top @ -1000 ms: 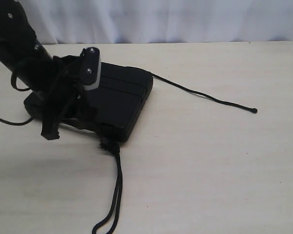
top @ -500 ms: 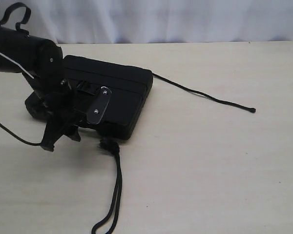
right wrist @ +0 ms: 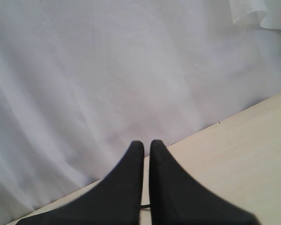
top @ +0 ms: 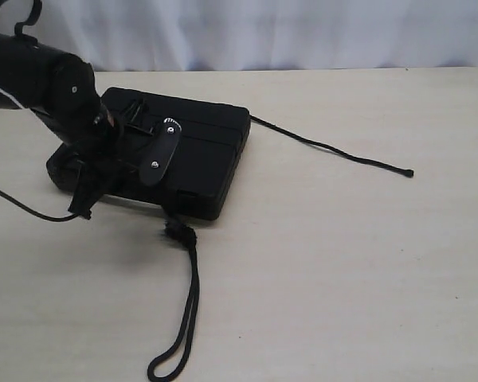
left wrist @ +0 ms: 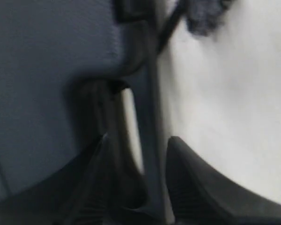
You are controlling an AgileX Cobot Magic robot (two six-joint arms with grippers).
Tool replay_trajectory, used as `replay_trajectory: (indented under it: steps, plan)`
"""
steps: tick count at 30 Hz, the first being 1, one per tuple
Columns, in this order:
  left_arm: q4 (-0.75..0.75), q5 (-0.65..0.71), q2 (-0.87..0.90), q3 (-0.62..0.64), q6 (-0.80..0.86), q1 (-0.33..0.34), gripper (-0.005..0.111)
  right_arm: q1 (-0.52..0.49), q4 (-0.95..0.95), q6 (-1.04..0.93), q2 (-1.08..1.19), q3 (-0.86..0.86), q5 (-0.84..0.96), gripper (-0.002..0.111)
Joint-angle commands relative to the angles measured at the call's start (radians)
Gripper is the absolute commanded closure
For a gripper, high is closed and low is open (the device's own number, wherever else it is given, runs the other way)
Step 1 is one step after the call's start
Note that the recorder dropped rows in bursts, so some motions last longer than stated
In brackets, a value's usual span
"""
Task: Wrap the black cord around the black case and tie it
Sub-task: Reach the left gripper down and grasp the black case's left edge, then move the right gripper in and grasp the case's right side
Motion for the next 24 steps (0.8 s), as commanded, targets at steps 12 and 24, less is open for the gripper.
replay_trajectory:
  steps: [12, 24]
  plan:
    - [-0.036, -0.052, 0.105, -0.007, -0.004, -0.004, 0.068, 0.001, -0.007, -0.024, -0.006, 0.002, -0.007, 0.104]
    - [-0.16, -0.07, 0.075, -0.007, -0.009, -0.004, 0.107, 0.001, -0.007, 0.01, -0.006, 0.002, -0.005, 0.104]
